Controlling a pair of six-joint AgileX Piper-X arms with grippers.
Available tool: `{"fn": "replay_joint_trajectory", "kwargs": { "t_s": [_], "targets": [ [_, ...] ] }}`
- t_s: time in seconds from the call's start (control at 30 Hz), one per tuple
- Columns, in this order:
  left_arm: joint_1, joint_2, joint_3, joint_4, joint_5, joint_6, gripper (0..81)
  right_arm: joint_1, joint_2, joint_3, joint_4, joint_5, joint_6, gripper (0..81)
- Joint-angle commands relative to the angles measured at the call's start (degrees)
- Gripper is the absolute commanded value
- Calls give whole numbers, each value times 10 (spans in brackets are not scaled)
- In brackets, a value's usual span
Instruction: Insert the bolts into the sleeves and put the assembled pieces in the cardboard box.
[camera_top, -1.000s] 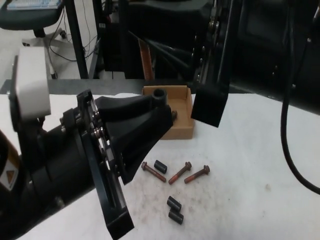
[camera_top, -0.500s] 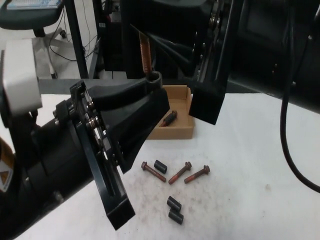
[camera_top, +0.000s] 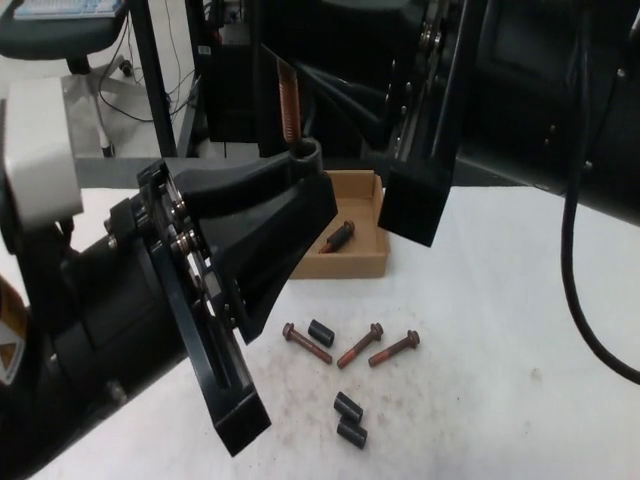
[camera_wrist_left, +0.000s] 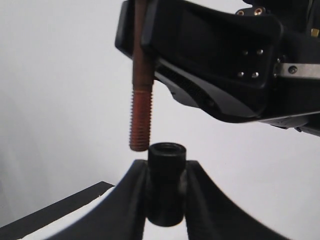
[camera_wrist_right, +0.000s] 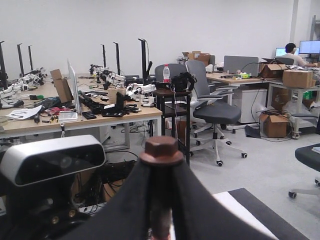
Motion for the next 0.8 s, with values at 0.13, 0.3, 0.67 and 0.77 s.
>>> {"fn": "replay_joint_trajectory", "kwargs": {
  "t_s": [0.13,0.3,0.67,0.77],
  "targets": [
    [1,-2,-6,13,-18,-1,3,0,-2,-1,-4,-5,-1,8],
    [1,-2,-6,36,-18,-1,3,0,-2,-1,-17,-5,-1,8],
    [1,-2,-6,15,-18,-1,3,0,-2,-1,-20,-5,-1,8],
    [1,-2,-6,1,-18,-1,3,0,-2,-1,7,-5,-1,8]
  ]
}}
